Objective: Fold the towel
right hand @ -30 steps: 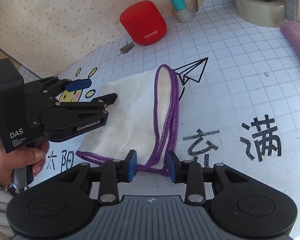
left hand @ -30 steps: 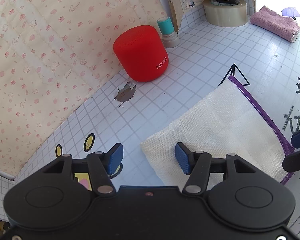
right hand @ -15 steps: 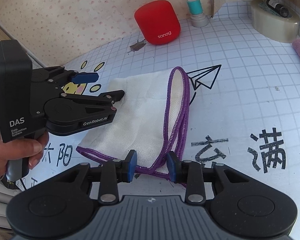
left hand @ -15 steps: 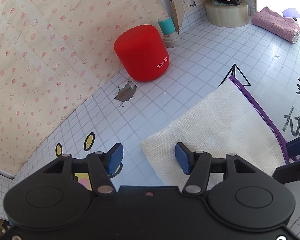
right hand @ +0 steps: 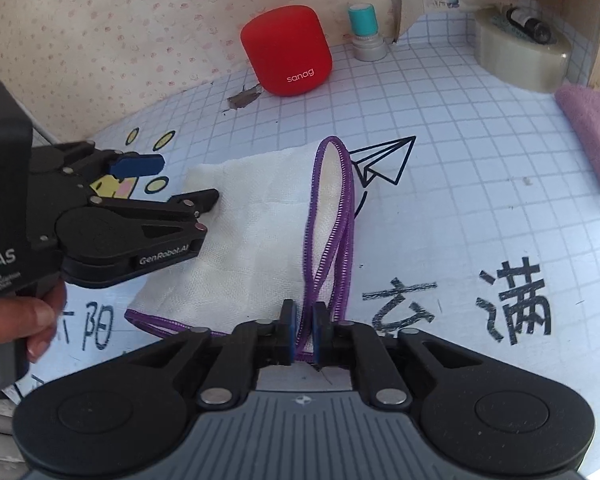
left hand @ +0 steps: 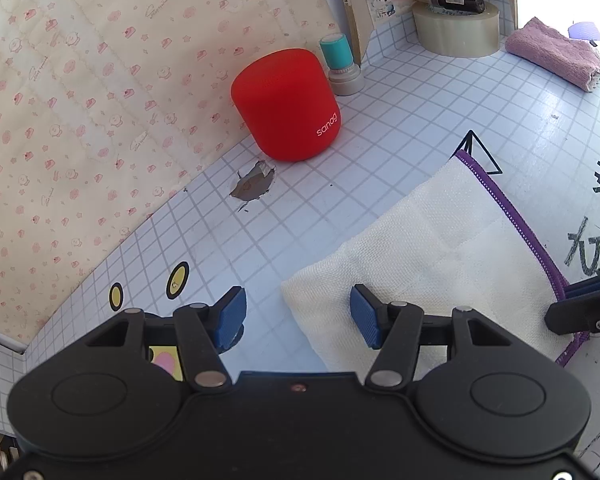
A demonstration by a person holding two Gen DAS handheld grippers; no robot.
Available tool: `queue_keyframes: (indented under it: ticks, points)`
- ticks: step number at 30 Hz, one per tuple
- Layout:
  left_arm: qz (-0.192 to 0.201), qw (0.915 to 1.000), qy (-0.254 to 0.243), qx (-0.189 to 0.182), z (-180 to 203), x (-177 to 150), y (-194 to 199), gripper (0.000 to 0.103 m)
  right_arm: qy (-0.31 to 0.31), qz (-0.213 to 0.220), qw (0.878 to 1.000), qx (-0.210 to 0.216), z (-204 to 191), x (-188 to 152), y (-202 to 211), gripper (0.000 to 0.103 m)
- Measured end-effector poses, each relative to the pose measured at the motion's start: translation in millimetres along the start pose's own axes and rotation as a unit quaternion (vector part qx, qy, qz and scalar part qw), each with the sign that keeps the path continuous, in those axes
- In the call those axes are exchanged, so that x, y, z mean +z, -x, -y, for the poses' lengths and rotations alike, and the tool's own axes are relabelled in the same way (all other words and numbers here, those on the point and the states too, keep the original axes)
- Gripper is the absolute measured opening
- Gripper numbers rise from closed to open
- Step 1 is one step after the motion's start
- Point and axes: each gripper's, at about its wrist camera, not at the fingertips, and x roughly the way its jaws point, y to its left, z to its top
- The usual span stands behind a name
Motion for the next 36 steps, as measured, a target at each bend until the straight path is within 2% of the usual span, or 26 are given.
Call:
queue_keyframes:
  ticks: [8, 16, 25, 36]
  points:
    - [0.005, 1.0, -0.001, 0.003, 0.2, -3.7, 3.6, 0.059, -0.01, 0.025, 0.999, 0.037, 3.0, 6.3, 20.5, 0.005]
    - [0.019, 0.9998, 0.008, 0.009, -8.9, 1.6, 18.6, 0.06, -0.002, 0.043, 0.998, 0.053, -0.2, 21.0, 49.7, 0.005]
    - [0.027, 0.9996, 0.002, 0.009, -3.0, 1.9, 27.9, 0.06, -0.002, 0.036, 0.998, 0.049, 1.9, 19.3, 56.5, 0.005]
    - [0.026, 0.9994, 0.002, -0.023, 9.8, -1.7, 26.2, 0.06, -0.018, 0.026, 0.999, 0.03, 15.5, 13.3, 51.0, 0.005]
